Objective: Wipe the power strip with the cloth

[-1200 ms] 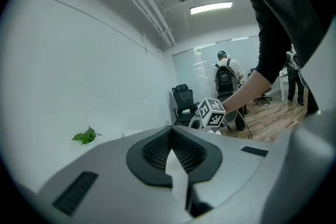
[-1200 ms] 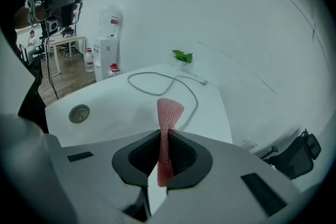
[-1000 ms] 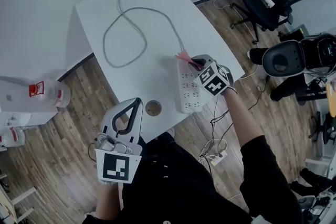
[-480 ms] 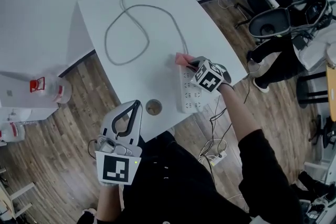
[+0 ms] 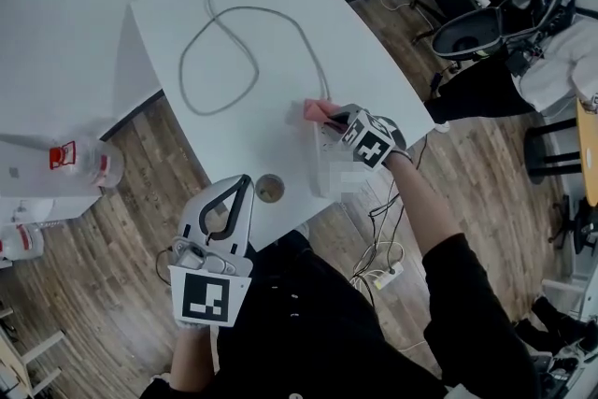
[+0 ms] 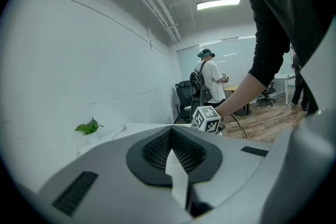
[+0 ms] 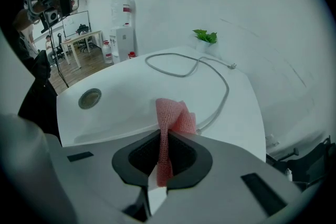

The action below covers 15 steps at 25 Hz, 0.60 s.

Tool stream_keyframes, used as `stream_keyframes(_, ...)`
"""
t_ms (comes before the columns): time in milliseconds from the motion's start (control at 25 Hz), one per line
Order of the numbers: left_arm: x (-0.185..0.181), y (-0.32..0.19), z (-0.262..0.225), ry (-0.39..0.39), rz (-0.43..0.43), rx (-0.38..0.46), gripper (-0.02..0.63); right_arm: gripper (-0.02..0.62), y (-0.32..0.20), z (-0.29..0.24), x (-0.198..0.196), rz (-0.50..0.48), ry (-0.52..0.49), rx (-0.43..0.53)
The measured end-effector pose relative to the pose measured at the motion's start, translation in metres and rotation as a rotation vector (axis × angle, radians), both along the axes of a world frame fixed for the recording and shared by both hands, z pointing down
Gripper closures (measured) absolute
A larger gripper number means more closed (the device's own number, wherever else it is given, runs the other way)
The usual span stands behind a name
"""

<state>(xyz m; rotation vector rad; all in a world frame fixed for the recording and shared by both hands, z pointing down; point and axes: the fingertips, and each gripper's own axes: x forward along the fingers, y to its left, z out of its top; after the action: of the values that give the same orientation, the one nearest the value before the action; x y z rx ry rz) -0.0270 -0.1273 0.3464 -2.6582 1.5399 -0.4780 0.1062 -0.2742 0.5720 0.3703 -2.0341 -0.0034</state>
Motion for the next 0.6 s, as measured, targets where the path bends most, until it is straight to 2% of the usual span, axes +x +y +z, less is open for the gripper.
stream_keyframes(600,0.017,0.004,-0.005,0.012,0.093,0.014,0.597,0.548,0.064,-0.001,0.001,-0.02,-0.045,-0.037)
